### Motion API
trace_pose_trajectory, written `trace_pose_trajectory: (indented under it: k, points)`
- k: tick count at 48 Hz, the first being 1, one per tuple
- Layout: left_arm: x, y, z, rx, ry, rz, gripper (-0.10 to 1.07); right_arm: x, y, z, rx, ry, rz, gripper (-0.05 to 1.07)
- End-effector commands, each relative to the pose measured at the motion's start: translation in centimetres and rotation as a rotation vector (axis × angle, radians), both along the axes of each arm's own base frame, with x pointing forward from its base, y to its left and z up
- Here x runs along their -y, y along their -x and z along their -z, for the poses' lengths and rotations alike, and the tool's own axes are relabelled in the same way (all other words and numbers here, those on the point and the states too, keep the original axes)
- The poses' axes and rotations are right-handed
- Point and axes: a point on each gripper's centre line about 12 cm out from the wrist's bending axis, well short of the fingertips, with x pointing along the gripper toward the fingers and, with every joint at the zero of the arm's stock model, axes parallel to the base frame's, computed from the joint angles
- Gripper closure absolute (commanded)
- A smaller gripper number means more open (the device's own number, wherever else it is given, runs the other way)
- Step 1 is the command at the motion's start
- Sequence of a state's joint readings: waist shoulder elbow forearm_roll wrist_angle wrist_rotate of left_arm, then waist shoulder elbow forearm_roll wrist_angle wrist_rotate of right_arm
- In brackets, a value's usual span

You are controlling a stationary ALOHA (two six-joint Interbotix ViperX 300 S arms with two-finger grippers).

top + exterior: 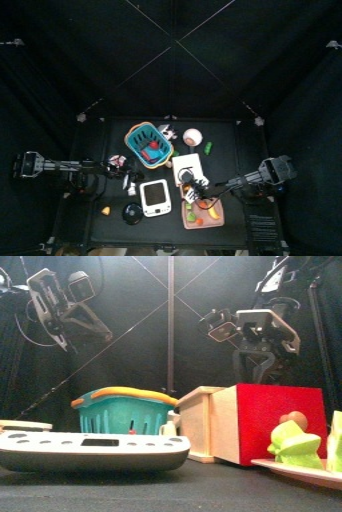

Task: Grab drawer handle

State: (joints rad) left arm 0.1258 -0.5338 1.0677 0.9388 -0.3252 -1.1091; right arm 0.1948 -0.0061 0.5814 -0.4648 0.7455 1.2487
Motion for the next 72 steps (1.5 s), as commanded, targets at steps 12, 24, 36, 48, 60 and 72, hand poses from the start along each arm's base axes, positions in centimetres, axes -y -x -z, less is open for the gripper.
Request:
trace_pose_trajectory:
  k: [12, 24, 36, 48, 60, 72]
  points:
    - [-0.1, -0.2, -0.5, 0.016, 0.0, -0.002, 0.47, 0.5, -0.5, -1.1, 0.026, -0.022, 0.035, 0.05]
    - [-0.1, -0.1, -0.3, 0.012, 0.002, -0.003, 0.47, 0.9, 0.2, -0.4, -0.062, -0.03, 0.098, 0.01]
    - [-0.1, 0.0, -0.2, 0.009, 0.003, -0.003, 0.47, 1.2, 0.1, 0.4, -0.073, -0.035, 0.109, 0.01]
    - [-0.1, 0.1, -0.1, 0.004, 0.003, -0.004, 0.47, 1.8, -0.3, -0.7, -0.092, -0.03, 0.15, 0.01]
    - [-0.1, 0.1, -0.1, 0.006, 0.003, -0.004, 0.47, 2.2, 0.0, -3.1, -0.065, -0.004, 0.158, 0.01]
    - [-0.1, 0.1, 0.1, 0.0, 0.004, -0.004, 0.47, 1.7, -0.1, -4.2, -0.041, -0.035, 0.169, 0.01]
